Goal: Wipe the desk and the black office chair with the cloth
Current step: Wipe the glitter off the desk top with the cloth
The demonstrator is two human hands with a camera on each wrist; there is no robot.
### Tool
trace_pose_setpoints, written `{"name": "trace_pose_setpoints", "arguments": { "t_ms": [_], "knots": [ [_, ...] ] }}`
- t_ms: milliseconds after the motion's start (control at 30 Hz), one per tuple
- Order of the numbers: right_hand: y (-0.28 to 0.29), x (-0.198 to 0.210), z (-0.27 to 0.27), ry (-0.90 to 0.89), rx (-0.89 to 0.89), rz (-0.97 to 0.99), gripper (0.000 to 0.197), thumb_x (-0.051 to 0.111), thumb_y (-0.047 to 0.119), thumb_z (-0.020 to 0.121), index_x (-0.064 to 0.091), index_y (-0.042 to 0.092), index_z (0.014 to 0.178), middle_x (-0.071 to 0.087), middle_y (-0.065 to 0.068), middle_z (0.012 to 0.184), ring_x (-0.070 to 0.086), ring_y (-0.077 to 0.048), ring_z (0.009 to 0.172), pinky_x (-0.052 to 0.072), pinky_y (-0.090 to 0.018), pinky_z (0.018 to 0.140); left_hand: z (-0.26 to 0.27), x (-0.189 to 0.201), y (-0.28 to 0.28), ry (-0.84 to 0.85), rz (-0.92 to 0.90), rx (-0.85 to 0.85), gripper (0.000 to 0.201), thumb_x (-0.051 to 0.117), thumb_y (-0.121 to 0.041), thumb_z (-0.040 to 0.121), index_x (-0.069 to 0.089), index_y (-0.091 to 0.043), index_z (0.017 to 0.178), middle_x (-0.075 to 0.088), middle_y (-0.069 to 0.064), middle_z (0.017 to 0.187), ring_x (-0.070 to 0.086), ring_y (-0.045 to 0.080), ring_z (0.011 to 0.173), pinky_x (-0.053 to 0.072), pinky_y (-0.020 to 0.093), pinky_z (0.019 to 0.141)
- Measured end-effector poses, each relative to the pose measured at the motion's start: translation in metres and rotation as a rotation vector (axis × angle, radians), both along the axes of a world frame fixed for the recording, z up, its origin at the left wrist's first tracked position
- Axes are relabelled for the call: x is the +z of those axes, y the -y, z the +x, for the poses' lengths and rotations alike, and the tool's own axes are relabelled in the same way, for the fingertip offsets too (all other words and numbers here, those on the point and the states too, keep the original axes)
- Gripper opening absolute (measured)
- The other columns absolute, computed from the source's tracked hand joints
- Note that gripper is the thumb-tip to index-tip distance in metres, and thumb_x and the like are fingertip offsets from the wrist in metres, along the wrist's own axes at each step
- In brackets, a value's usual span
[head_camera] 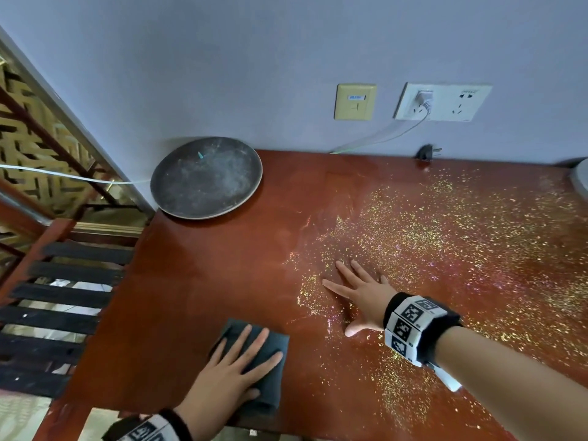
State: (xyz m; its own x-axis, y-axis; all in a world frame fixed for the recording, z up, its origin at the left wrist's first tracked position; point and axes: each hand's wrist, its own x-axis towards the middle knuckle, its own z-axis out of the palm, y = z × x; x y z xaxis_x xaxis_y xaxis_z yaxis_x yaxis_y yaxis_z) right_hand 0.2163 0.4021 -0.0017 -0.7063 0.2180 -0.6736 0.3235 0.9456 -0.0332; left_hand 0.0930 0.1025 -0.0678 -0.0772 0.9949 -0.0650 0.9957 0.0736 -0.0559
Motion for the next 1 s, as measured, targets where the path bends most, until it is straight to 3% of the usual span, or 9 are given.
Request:
{"name": "trace_pose_setpoints", "arguments": {
  "t_ms": [67, 200, 333, 467, 567, 633, 800, 900, 1000],
  "knots": [
    [0.001, -0.001, 0.0, -0.005, -0.001, 0.001, 0.107, 0.066, 0.059, 0.074, -0.015, 0.048, 0.143, -0.034, 0.007, 0.15, -0.026, -0.022, 0.141, 0.008, -0.067, 0.109, 0.029, -0.005, -0.03, 0.045, -0.022, 0.0, 0.118, 0.076, -0.061, 0.052, 0.016, -0.036, 0.15, 0.005, 0.004, 0.16, 0.02, 0.032, 0.14, 0.051, 0.05, 0.087],
    [0.001, -0.003, -0.001, -0.016, -0.002, 0.002, 0.107, 0.067, 0.058, 0.074, -0.014, 0.048, 0.143, -0.033, 0.007, 0.151, -0.026, -0.022, 0.141, 0.009, -0.067, 0.109, 0.059, 0.008, -0.074, 0.107, 0.004, -0.108, 0.085, 0.072, -0.06, 0.057, 0.043, -0.042, 0.134, 0.041, -0.004, 0.148, 0.033, 0.023, 0.133, 0.053, 0.043, 0.09],
    [0.0, -0.003, -0.001, -0.011, -0.008, -0.006, 0.107, 0.067, 0.058, 0.073, -0.014, 0.048, 0.143, -0.032, 0.008, 0.151, -0.025, -0.022, 0.141, 0.009, -0.068, 0.109, 0.033, 0.013, -0.034, 0.115, -0.039, -0.095, 0.088, 0.067, -0.059, 0.059, 0.036, -0.041, 0.139, 0.031, -0.005, 0.151, 0.031, 0.02, 0.135, 0.051, 0.042, 0.091],
    [0.002, -0.002, -0.001, -0.01, -0.02, -0.006, 0.107, 0.069, 0.057, 0.073, -0.011, 0.049, 0.143, -0.031, 0.008, 0.152, -0.023, -0.022, 0.142, 0.011, -0.067, 0.109, 0.027, 0.012, -0.012, 0.071, -0.018, 0.013, 0.08, 0.043, -0.056, 0.081, 0.008, -0.036, 0.15, 0.011, -0.002, 0.159, 0.021, 0.026, 0.141, 0.049, 0.047, 0.093],
    [0.003, 0.0, -0.001, -0.005, -0.021, -0.006, 0.108, 0.07, 0.056, 0.072, -0.01, 0.048, 0.144, -0.03, 0.008, 0.152, -0.023, -0.023, 0.142, 0.012, -0.068, 0.108, 0.044, 0.013, -0.038, 0.081, -0.023, 0.038, 0.096, 0.077, -0.052, 0.067, 0.026, -0.036, 0.146, 0.038, 0.002, 0.15, 0.03, 0.027, 0.134, 0.051, 0.05, 0.088],
    [0.002, 0.0, -0.001, -0.008, -0.025, -0.008, 0.108, 0.07, 0.055, 0.072, -0.01, 0.048, 0.144, -0.03, 0.007, 0.152, -0.023, -0.023, 0.142, 0.012, -0.068, 0.108, 0.046, 0.018, -0.039, 0.076, -0.033, 0.0, 0.09, 0.081, -0.052, 0.061, 0.038, -0.035, 0.138, 0.047, 0.002, 0.144, 0.031, 0.025, 0.133, 0.051, 0.049, 0.089],
    [0.0, -0.001, -0.001, -0.025, -0.019, -0.006, 0.107, 0.069, 0.057, 0.072, -0.009, 0.048, 0.144, -0.03, 0.007, 0.152, -0.023, -0.023, 0.142, 0.012, -0.067, 0.108, 0.034, 0.02, -0.008, 0.088, -0.049, -0.003, 0.072, 0.043, -0.051, 0.082, 0.02, -0.038, 0.149, 0.03, -0.002, 0.153, 0.02, 0.023, 0.142, 0.039, 0.046, 0.102],
    [-0.001, -0.002, -0.002, -0.032, -0.014, -0.018, 0.107, 0.07, 0.056, 0.072, -0.009, 0.048, 0.144, -0.03, 0.007, 0.152, -0.024, -0.023, 0.141, 0.011, -0.068, 0.108, 0.064, 0.017, -0.041, 0.104, -0.122, -0.003, 0.088, 0.077, -0.054, 0.061, 0.037, -0.041, 0.138, 0.044, -0.001, 0.146, 0.039, 0.027, 0.134, 0.049, 0.049, 0.09],
    [-0.001, -0.003, -0.002, -0.02, -0.01, -0.016, 0.106, 0.069, 0.054, 0.074, -0.01, 0.047, 0.144, -0.03, 0.006, 0.152, -0.024, -0.024, 0.141, 0.011, -0.068, 0.108, 0.11, 0.021, -0.09, 0.124, -0.163, -0.102, 0.082, 0.079, -0.061, 0.053, 0.051, -0.046, 0.128, 0.051, -0.004, 0.14, 0.051, 0.025, 0.127, 0.052, 0.049, 0.089]
  ]
}}
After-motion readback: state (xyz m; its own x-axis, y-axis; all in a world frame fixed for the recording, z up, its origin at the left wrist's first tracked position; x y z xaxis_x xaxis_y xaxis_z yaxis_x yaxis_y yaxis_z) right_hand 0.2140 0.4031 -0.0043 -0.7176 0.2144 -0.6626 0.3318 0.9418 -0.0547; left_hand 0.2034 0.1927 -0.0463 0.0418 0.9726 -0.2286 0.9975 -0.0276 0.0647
